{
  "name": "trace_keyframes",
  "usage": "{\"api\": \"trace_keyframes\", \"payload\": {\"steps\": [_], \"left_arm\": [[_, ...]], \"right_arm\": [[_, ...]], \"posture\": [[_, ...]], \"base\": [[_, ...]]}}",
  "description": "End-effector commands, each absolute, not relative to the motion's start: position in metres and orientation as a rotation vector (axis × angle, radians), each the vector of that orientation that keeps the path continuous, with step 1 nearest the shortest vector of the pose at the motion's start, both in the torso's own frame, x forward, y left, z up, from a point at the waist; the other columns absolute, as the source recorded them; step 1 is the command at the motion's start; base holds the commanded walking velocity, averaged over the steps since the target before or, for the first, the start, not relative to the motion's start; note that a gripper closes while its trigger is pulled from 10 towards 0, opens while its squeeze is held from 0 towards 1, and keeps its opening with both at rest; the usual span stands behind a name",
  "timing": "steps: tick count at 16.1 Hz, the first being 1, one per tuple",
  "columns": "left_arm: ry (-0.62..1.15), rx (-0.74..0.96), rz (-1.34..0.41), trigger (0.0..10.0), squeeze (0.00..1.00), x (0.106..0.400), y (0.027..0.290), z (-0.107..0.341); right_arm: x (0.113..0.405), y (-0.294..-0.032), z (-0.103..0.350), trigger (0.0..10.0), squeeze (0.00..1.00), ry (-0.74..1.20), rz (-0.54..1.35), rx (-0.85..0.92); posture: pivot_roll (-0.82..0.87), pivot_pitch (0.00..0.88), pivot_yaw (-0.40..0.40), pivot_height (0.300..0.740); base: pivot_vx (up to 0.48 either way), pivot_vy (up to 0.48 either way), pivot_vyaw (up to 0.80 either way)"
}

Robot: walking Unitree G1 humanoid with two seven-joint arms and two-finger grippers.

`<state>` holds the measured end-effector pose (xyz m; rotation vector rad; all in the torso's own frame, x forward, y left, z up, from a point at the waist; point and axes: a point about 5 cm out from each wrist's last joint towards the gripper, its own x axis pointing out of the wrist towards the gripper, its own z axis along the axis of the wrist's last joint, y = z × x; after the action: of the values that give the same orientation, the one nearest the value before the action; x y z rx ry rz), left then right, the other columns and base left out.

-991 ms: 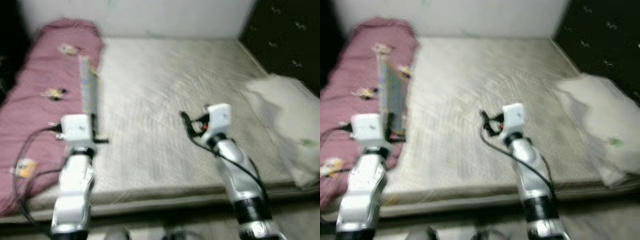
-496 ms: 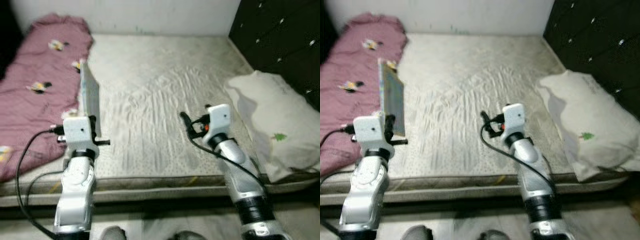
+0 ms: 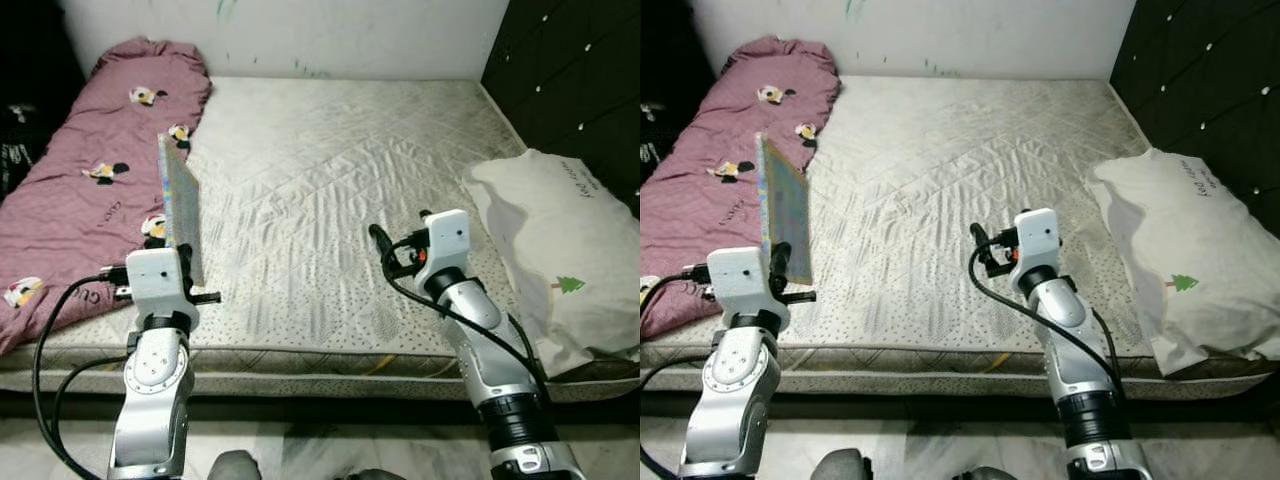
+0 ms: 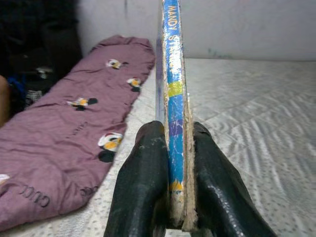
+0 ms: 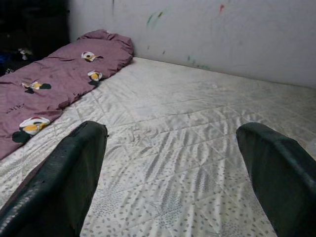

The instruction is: Clean up the room

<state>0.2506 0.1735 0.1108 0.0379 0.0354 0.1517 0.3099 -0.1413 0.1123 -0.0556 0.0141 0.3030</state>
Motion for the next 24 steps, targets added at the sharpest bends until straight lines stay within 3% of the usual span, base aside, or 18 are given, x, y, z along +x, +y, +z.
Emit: {"api": "trace_keyframes", "payload": {"steps": [1, 13, 18, 24], "left_arm": [[-0.040, 0.043, 0.140, 10.0, 0.00, 0.2542, 0.1721, 0.1262], [-0.045, 0.034, 0.132, 10.0, 0.00, 0.2562, 0.1695, 0.1269], [-0.082, -0.005, 0.074, 10.0, 0.00, 0.2557, 0.1655, 0.1310], [-0.099, -0.027, 0.045, 10.0, 0.00, 0.2553, 0.1631, 0.1331]], "right_arm": [[0.3120, -0.1400, 0.1156, 10.0, 0.00, 0.004, 0.304, -0.054], [0.3110, -0.1410, 0.1154, 10.0, 0.00, 0.003, 0.316, -0.075], [0.3111, -0.1408, 0.1156, 10.0, 0.00, 0.002, 0.318, -0.079], [0.3113, -0.1407, 0.1159, 10.0, 0.00, 0.000, 0.317, -0.079]], "posture": [[-0.01, 0.000, -0.028, 0.740], [-0.01, 0.000, -0.027, 0.740], [-0.01, 0.000, -0.029, 0.740], [-0.02, 0.000, -0.029, 0.740]], "base": [[0.000, -0.424, 0.00], [0.000, -0.312, 0.00], [0.000, 0.000, 0.00], [0.295, 0.000, 0.00]]}}
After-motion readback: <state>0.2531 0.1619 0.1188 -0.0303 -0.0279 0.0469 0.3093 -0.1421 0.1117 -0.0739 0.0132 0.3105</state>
